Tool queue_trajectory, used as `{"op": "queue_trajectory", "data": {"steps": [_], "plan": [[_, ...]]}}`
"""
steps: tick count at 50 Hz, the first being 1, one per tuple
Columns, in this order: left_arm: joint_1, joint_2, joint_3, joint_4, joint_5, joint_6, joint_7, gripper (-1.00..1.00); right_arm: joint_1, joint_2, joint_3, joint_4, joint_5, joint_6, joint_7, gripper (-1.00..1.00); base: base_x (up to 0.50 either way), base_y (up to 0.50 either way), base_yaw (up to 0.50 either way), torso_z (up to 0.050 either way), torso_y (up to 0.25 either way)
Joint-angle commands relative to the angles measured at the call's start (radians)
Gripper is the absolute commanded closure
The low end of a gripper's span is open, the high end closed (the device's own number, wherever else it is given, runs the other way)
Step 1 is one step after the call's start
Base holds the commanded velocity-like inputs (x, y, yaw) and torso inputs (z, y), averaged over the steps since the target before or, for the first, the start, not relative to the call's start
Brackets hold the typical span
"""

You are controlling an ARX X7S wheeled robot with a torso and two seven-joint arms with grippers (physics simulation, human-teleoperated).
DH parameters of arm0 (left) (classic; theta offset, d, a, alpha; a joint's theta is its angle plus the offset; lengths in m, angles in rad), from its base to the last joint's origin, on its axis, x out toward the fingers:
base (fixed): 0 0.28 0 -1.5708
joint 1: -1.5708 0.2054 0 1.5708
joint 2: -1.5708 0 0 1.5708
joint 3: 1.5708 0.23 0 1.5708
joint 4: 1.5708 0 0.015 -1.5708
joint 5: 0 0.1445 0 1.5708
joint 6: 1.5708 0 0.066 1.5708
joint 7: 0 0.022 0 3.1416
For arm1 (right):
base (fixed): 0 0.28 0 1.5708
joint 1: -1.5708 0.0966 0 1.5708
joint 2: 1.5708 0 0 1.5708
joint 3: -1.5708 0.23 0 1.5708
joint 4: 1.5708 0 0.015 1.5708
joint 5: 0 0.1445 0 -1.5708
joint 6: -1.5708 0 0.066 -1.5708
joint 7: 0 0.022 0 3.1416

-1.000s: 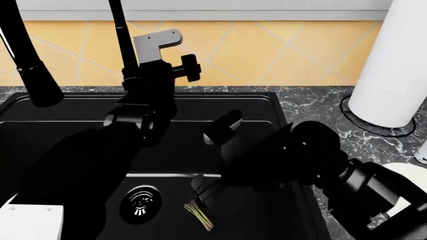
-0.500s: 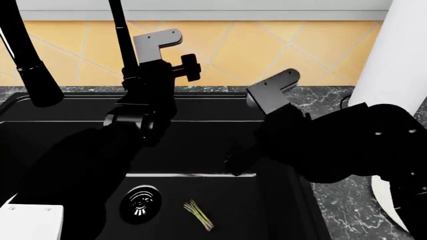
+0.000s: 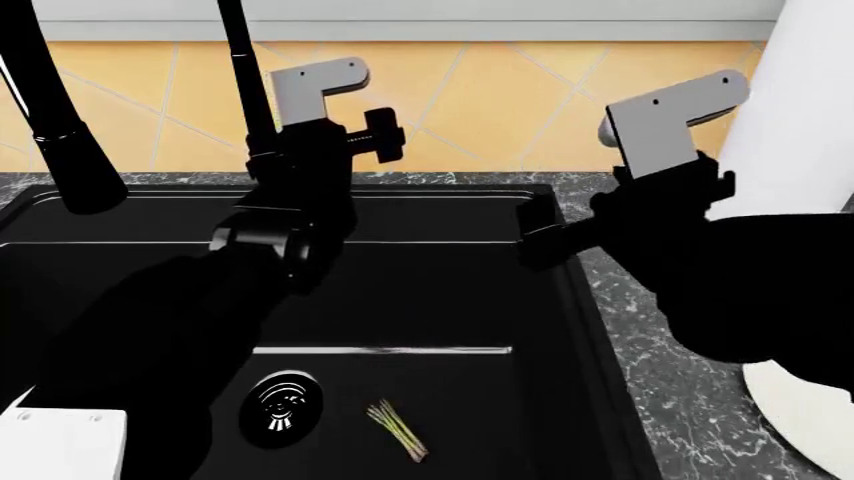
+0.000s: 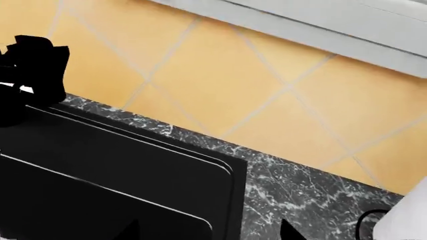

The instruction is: Pick the asparagus from the counter and place it in the sink. Then turn on the sink faucet.

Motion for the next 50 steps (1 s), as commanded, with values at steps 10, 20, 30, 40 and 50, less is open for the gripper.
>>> {"op": "queue_trajectory", "data": {"steps": [10,20,30,40,50], "plan": [[-0.014,0.0,-0.012,0.001,0.025,-0.028,-0.028,-1.0,-0.07,0.057,0.076,-0.023,-0.038,-0.125,-0.002,-1.0,0.0,0.0,0.0,0.0,0.0],[-0.022,0.0,-0.014,-0.005,0.065,-0.02,-0.049,-1.0,-0.1,0.065,0.091,-0.026,-0.049,-0.161,-0.006,-1.0,0.0,0.0,0.0,0.0,0.0],[-0.025,0.0,-0.021,0.008,0.077,-0.02,-0.057,-1.0,-0.12,0.064,0.093,-0.024,-0.058,-0.182,-0.026,-1.0,0.0,0.0,0.0,0.0,0.0],[-0.02,0.0,-0.021,0.018,0.092,-0.017,-0.052,-1.0,-0.128,0.062,0.091,-0.023,-0.068,-0.192,-0.029,-1.0,0.0,0.0,0.0,0.0,0.0],[-0.017,0.0,-0.033,0.018,0.106,-0.01,-0.047,-1.0,-0.137,0.058,0.085,-0.018,-0.076,-0.198,-0.041,-1.0,0.0,0.0,0.0,-0.005,-0.186]]}}
